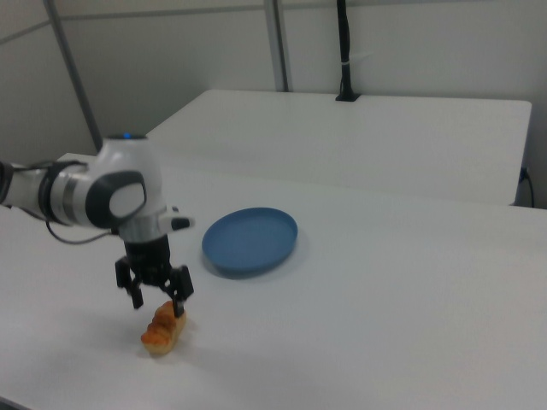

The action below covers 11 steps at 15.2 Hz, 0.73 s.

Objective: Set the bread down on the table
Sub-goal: 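Open the gripper to release the bread roll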

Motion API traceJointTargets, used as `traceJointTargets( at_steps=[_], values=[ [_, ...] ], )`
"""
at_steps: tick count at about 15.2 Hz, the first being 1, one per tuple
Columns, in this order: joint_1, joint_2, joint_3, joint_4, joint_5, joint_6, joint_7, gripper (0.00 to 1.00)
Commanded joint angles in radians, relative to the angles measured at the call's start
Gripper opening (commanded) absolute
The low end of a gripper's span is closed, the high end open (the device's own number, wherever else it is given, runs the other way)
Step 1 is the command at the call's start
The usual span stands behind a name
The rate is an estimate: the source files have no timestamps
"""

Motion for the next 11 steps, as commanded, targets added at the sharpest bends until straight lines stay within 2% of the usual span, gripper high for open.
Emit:
traceJointTargets(
  at_steps=[1,2,4,6,9,11],
  values=[
    [0.007,-0.023,0.028,0.187,0.015,-0.170,0.129,1.00],
    [0.007,-0.024,0.033,0.273,0.017,-0.248,0.144,1.00],
    [0.007,-0.024,0.033,0.386,0.020,-0.347,0.146,1.00],
    [0.008,-0.024,0.035,0.468,0.023,-0.408,0.148,1.00],
    [0.005,-0.024,0.035,0.585,0.089,-0.474,0.184,1.00],
    [0.005,-0.027,0.033,0.637,0.092,-0.508,0.191,1.00]
  ],
)
